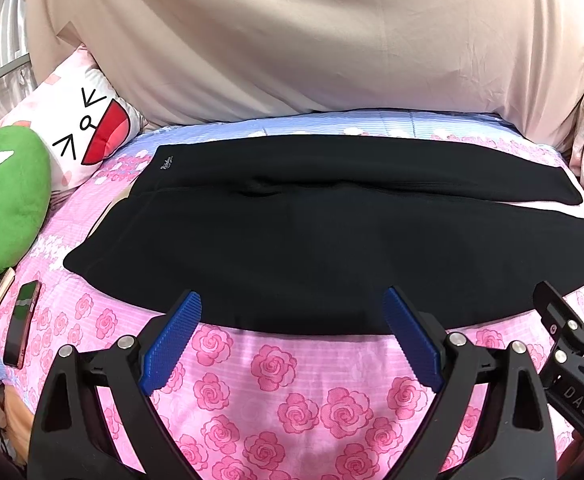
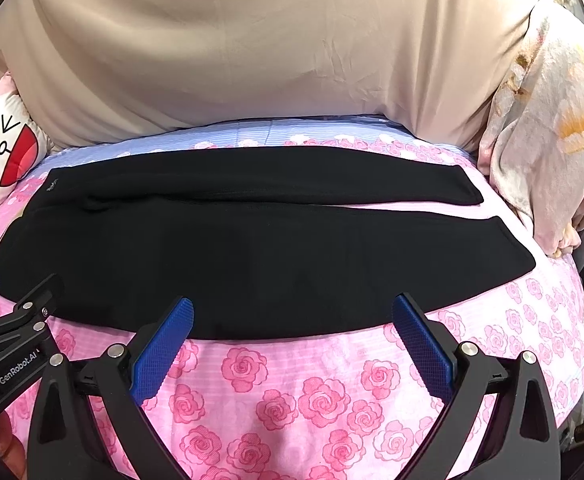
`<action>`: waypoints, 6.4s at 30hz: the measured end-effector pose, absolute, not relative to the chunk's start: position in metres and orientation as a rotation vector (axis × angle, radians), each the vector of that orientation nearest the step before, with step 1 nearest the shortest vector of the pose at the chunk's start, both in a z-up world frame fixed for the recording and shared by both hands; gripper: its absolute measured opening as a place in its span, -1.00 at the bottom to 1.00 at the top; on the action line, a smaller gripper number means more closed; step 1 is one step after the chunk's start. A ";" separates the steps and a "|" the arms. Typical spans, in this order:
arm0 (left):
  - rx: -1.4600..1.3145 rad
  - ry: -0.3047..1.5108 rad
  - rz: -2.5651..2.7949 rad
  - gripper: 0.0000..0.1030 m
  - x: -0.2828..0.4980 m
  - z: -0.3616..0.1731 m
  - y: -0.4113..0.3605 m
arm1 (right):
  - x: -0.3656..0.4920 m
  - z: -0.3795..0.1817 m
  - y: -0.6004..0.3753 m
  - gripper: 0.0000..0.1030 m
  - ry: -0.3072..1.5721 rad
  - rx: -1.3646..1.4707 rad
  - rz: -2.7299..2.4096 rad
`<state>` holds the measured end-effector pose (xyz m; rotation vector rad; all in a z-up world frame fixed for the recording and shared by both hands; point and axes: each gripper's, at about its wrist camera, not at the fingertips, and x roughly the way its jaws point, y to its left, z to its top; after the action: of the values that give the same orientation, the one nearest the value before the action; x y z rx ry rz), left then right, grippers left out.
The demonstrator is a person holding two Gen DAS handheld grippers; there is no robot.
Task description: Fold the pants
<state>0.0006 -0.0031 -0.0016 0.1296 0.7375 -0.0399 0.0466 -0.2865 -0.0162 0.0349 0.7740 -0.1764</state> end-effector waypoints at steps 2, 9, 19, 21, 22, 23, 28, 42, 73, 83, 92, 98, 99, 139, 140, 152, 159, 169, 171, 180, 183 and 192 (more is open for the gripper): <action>0.129 0.738 -0.040 0.75 0.001 -0.002 -0.003 | 0.047 -0.016 -0.286 0.90 0.777 0.034 -0.177; 0.130 0.740 -0.042 0.75 0.001 -0.002 -0.003 | 0.048 -0.015 -0.288 0.90 0.780 0.037 -0.171; 0.131 0.742 -0.038 0.76 0.001 -0.003 -0.003 | 0.048 -0.015 -0.288 0.90 0.779 0.037 -0.177; 0.133 0.743 -0.039 0.76 0.002 -0.003 -0.004 | 0.048 -0.015 -0.288 0.90 0.780 0.036 -0.175; 0.133 0.743 -0.037 0.76 0.002 -0.003 -0.004 | 0.048 -0.015 -0.288 0.90 0.781 0.036 -0.176; 0.133 0.743 -0.040 0.76 0.002 -0.004 -0.004 | 0.048 -0.015 -0.288 0.90 0.781 0.035 -0.175; 0.135 0.744 -0.039 0.76 0.002 -0.004 -0.005 | 0.048 -0.016 -0.287 0.90 0.780 0.037 -0.175; 0.141 0.749 -0.040 0.76 0.003 -0.005 -0.003 | 0.050 -0.018 -0.286 0.90 0.786 0.033 -0.173; -0.001 0.762 0.051 0.77 0.105 0.013 0.087 | 0.201 -0.016 -0.567 0.90 0.763 0.260 -0.200; -0.004 0.682 0.204 0.91 0.212 0.042 0.145 | 0.321 -0.068 -0.651 0.88 0.898 0.234 -0.280; -0.030 0.831 0.291 0.91 0.356 -0.002 0.212 | 0.352 -0.085 -0.646 -0.39 0.954 0.219 -0.229; 0.044 0.923 0.220 0.17 0.415 -0.041 0.216 | 0.348 -0.071 -0.619 -0.72 0.924 0.157 -0.225; 0.051 0.966 0.189 -0.19 0.422 -0.048 0.215 | 0.346 -0.068 -0.615 -0.72 0.918 0.154 -0.226; -0.483 0.958 0.081 0.70 0.131 -0.033 0.264 | 0.052 -0.012 -0.583 0.12 0.679 0.236 -0.237; -0.500 0.982 0.081 0.39 0.138 -0.040 0.263 | 0.048 -0.012 -0.577 0.12 0.678 0.247 -0.227; -0.397 1.007 0.197 -0.84 0.103 -0.026 0.289 | 0.033 -0.021 -0.558 0.34 0.684 0.308 -0.225; -0.198 0.961 0.322 -0.17 0.078 -0.012 0.245 | 0.036 -0.034 -0.586 0.43 0.717 0.401 -0.253; -0.057 0.828 0.126 0.65 0.050 0.032 0.137 | 0.056 -0.051 -0.639 0.66 0.736 0.797 -0.003; -0.041 0.842 0.074 0.65 0.046 0.030 0.118 | 0.051 -0.053 -0.654 0.66 0.697 0.898 0.056; 0.005 0.909 -0.071 0.66 0.054 0.013 0.041 | 0.095 -0.051 -0.628 -0.89 0.923 0.586 -0.047; 0.025 0.891 -0.058 0.66 0.055 0.017 0.034 | 0.093 0.029 -0.620 -0.89 0.729 0.388 -0.074; 0.037 0.917 -0.068 0.77 0.061 0.005 0.025 | 0.113 -0.050 -0.670 -0.36 0.855 0.336 -0.316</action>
<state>0.0614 0.0250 0.0051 0.0372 0.9172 -0.0683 0.1127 -0.6703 -0.0501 0.3362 0.8553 -0.3156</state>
